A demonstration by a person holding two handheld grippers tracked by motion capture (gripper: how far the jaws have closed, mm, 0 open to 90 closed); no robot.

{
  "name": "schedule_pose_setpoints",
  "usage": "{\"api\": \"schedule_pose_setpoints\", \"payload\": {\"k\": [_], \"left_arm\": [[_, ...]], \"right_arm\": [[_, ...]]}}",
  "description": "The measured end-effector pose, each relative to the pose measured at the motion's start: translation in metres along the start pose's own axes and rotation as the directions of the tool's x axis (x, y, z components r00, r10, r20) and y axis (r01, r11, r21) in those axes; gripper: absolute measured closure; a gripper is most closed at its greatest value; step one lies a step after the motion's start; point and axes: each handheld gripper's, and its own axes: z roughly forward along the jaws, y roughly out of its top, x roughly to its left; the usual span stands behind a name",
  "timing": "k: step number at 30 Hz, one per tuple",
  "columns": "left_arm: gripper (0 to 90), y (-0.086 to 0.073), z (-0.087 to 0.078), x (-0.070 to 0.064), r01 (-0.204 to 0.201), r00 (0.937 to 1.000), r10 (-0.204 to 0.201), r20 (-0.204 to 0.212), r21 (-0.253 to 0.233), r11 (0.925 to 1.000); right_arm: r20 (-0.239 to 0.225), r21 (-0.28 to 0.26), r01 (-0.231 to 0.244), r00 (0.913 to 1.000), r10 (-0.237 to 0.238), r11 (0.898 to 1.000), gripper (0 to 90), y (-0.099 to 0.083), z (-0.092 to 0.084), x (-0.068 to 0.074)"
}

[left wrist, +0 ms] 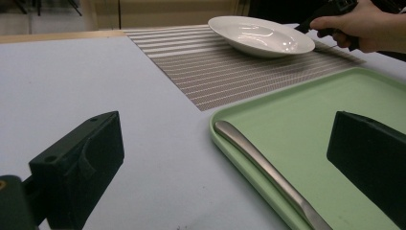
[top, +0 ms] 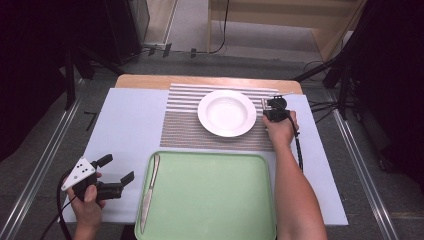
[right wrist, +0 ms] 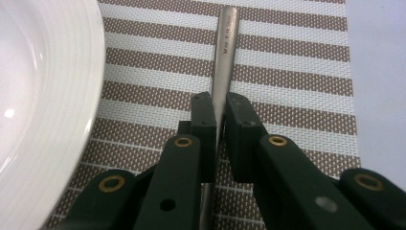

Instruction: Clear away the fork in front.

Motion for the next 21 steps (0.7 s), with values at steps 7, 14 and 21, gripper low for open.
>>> {"api": "schedule_pose_setpoints", "payload": {"k": [7, 14, 21], "left_arm": [[0.0, 0.0003, -0.0006, -0.0003, 0.006, 1.0, -0.006, -0.002, -0.008, 0.9999], [0.0, 0.0003, 0.0004, -0.001, 0.006, 1.0, -0.006, 0.002, -0.011, 0.9999], [0.0, 0.0004, 0.0012, -0.0021, 0.005, 1.0, -0.005, 0.001, -0.011, 0.9999]], "right_arm": [[-0.016, -0.012, 0.018, 0.9997, -0.018, 1.0, 82.0, -0.0001, -0.0024, 0.0019], [-0.029, -0.019, -0.002, 0.9996, 0.001, 1.0, 82.0, -0.0035, -0.0051, -0.0011], [-0.061, 0.0, -0.032, 0.9976, 0.032, 0.999, 81.5, -0.0045, -0.0033, -0.0056]]}}
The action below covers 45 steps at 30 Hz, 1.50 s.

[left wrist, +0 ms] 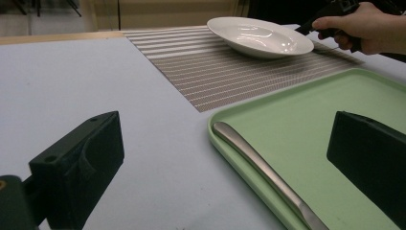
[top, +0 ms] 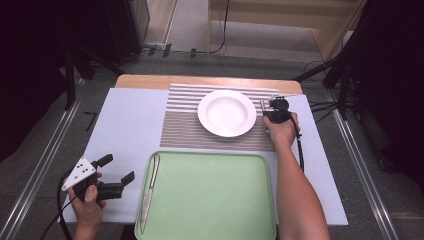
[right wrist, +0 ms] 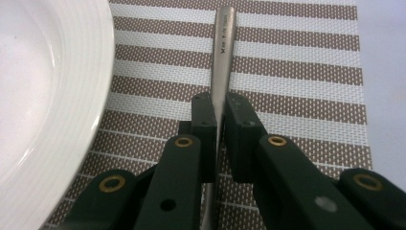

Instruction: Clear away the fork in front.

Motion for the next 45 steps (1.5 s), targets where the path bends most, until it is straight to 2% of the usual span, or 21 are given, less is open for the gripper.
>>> {"api": "schedule_pose_setpoints", "payload": {"k": [4, 5, 9, 11, 16, 25, 29, 33, 36, 39, 45], "left_arm": [[0.0, 0.0, 0.0, 0.0, -0.002, 1.0, 0.002, 0.001, -0.001, 1.0], [0.0, 0.0, 0.0, 0.0, 0.001, 1.0, -0.001, 0.002, -0.004, 1.0], [0.0, 0.0, 0.0, 0.0, -0.001, 1.0, 0.001, 0.0, 0.003, 1.0], [0.0, 0.0, 0.0, -0.001, -0.003, 1.0, 0.003, 0.0, 0.004, 1.0], [0.0, 0.0, 0.001, -0.001, -0.002, 1.0, 0.002, 0.002, 0.004, 1.0], [0.0, 0.0, 0.001, 0.0, 0.0, 1.0, 0.0, 0.005, 0.003, 1.0], [0.0, 0.0, 0.002, -0.001, 0.001, 1.0, -0.001, 0.01, 0.005, 1.0], [0.0, 0.0, 0.003, -0.001, 0.002, 0.9999, -0.002, 0.011, 0.004, 1.0], [0.0, 0.0, 0.003, -0.001, -0.002, 0.9999, 0.002, 0.01, 0.011, 0.9999], [0.0, 0.0, 0.004, -0.001, 0.0, 0.9999, 0.0, 0.012, 0.009, 1.0], [0.0, 0.0, 0.003, 0.0, 0.001, 1.0, -0.001, 0.007, 0.006, 1.0]], "right_arm": [[-0.022, 0.016, -0.018, 0.9996, 0.018, 1.0, 81.0, 0.001, 0.0, -0.003], [-0.017, 0.035, -0.004, 0.9998, 0.004, 0.999, 80.6, 0.002, -0.001, -0.002], [-0.014, 0.047, 0.017, 0.9998, -0.017, 0.999, 78.8, 0.004, -0.001, 0.0], [-0.006, 0.04, 0.041, 0.9991, -0.041, 0.998, 78.1, 0.004, -0.001, 0.0], [0.031, 0.035, 0.068, 0.9971, -0.069, 0.997, 79.6, 0.004, 0.001, 0.005], [0.033, 0.035, 0.071, 0.9969, -0.072, 0.997, 80.4, 0.004, 0.001, 0.006], [0.054, 0.036, 0.073, 0.9957, -0.075, 0.997, 80.0, 0.005, 0.002, 0.008], [0.054, 0.035, 0.069, 0.996, -0.071, 0.997, 79.6, 0.004, 0.002, 0.008], [0.057, 0.033, 0.082, 0.9948, -0.084, 0.996, 80.4, 0.004, 0.002, 0.009], [0.056, 0.029, 0.061, 0.9965, -0.063, 0.998, 80.7, 0.004, 0.002, 0.008], [0.068, 0.026, 0.06, 0.9958, -0.062, 0.998, 81.6, 0.004, 0.002, 0.01]]}}
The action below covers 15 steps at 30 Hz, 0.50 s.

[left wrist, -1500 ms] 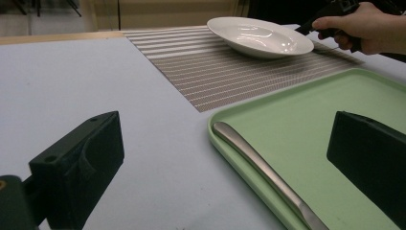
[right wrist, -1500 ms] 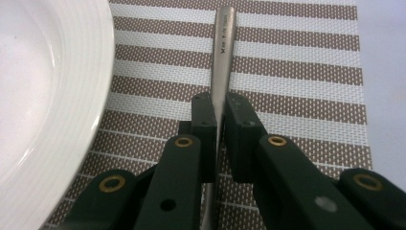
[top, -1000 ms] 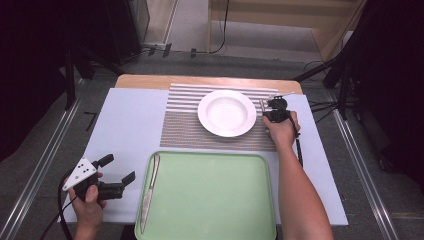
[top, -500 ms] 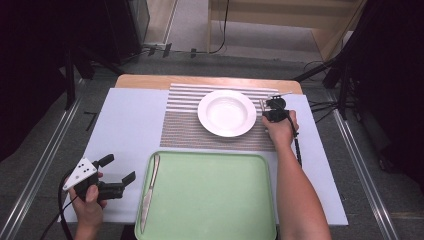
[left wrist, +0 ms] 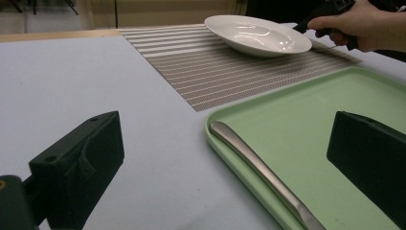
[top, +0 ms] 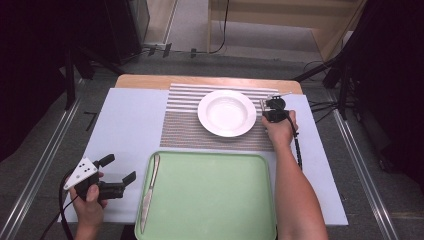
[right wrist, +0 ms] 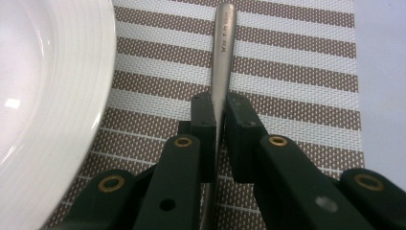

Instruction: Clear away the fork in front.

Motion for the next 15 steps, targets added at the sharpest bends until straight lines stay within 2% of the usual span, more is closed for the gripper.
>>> {"api": "schedule_pose_setpoints", "payload": {"k": [3, 5, 7, 12, 15], "left_arm": [[0.0, 0.0, -0.0008, 0.0006, 0.007, 1.0, -0.007, -0.002, -0.003, 1.0], [0.0, 0.0007, -0.002, 0.001, 0.003, 1.0, -0.003, -0.005, 0.013, 0.9999], [0.0, 0.0002, -0.0008, 0.0006, 0.007, 1.0, -0.007, -0.002, -0.004, 1.0], [0.0, 0.0002, -0.0007, 0.0002, 0.007, 1.0, -0.007, -0.002, -0.004, 1.0], [0.0, 0.0005, -0.0016, 0.0009, 0.006, 1.0, -0.006, -0.003, 0.003, 1.0]], "right_arm": [[0.002, -0.002, 0.013, 0.9999, -0.013, 1.0, 81.9, 0.0001, -0.0003, 0.0009], [0.002, -0.001, 0.025, 0.9997, -0.025, 1.0, 82.0, 0.0004, -0.0008, 0.0027], [-0.002, 0.0, 0.021, 0.9998, -0.021, 1.0, 82.0, 0.0004, -0.0008, 0.0022], [-0.02, -0.004, 0.009, 0.9998, -0.009, 1.0, 82.1, 0.0006, -0.0023, -0.0006], [-0.02, -0.005, 0.021, 0.9996, -0.021, 1.0, 82.3, 0.0011, -0.0037, -0.0017]]}}
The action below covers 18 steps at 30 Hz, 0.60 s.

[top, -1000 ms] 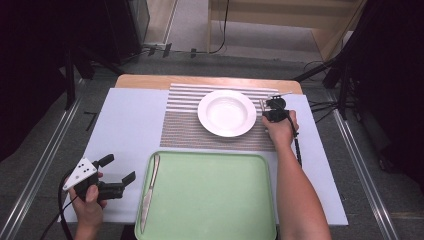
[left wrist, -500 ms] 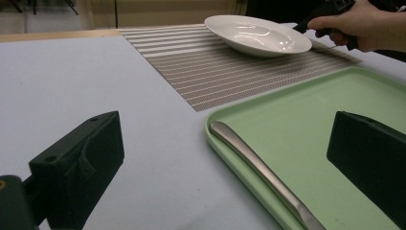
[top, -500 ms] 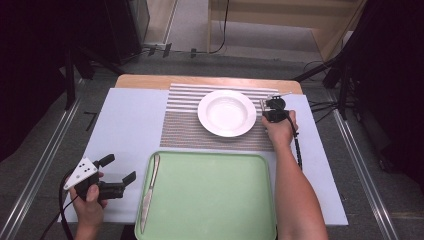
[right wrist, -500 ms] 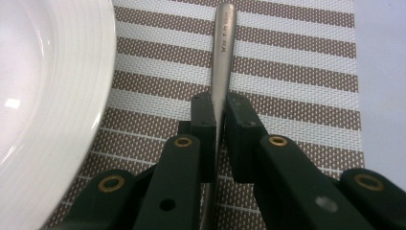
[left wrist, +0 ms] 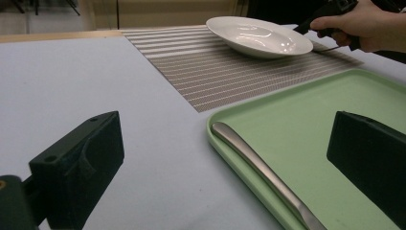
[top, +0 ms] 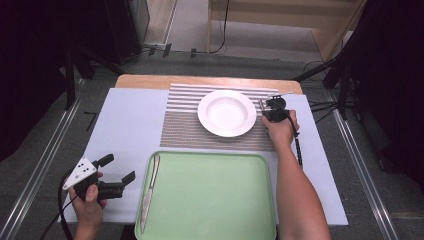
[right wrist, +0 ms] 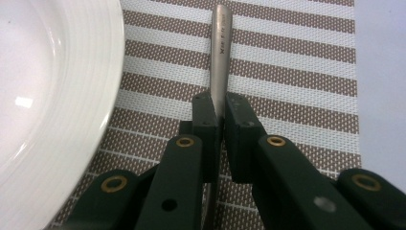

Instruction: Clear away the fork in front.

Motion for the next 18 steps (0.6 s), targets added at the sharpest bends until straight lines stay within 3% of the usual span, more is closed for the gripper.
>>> {"api": "schedule_pose_setpoints", "payload": {"k": [2, 3, 5, 7, 10, 13, 16, 18], "left_arm": [[0.0, -0.0002, 0.0007, -0.0004, 0.002, 1.0, -0.002, 0.001, -0.009, 1.0], [0.0, -0.0002, 0.0008, -0.0006, 0.001, 1.0, -0.001, 0.0, -0.009, 1.0], [0.0, -0.0001, 0.0011, -0.0008, -0.003, 1.0, 0.003, 0.003, -0.008, 1.0], [0.0, 0.0001, 0.0014, -0.0014, -0.001, 1.0, 0.001, 0.004, -0.009, 1.0], [0.0, 0.0001, 0.0012, -0.0017, -0.003, 1.0, 0.003, 0.004, -0.008, 1.0], [0.0, 0.0001, 0.001, -0.0015, -0.002, 1.0, 0.003, 0.002, -0.009, 1.0], [0.0, 0.0, 0.0009, -0.0014, -0.003, 1.0, 0.003, 0.002, -0.008, 1.0], [0.0, 0.0, 0.0011, -0.0013, -0.002, 1.0, 0.002, 0.002, -0.008, 1.0]], "right_arm": [[-0.003, 0.001, 0.014, 0.9999, -0.014, 1.0, 83.1, 0.0001, -0.0013, -0.0014], [0.013, -0.012, 0.004, 0.9999, -0.004, 1.0, 88.3, 0.0006, -0.0045, -0.003], [-0.007, -0.035, -0.016, 0.9999, 0.016, 0.999, 88.6, 0.0015, -0.007, -0.006], [-0.018, -0.001, 0.0, 0.9998, 0.0, 1.0, 88.4, 0.0031, -0.0073, -0.0084], [-0.019, 0.001, 0.0, 0.9998, 0.0, 1.0, 88.0, 0.0032, -0.0075, -0.0087], [-0.007, 0.006, 0.01, 0.9999, -0.01, 1.0, 78.2, 0.0016, -0.0054, -0.0073], [-0.033, 0.024, 0.009, 0.9994, -0.008, 1.0, 77.5, 0.0005, -0.0024, -0.0061], [-0.017, 0.036, 0.009, 0.9998, -0.009, 0.999, 77.1, -0.0005, 0.0008, -0.0053]]}}
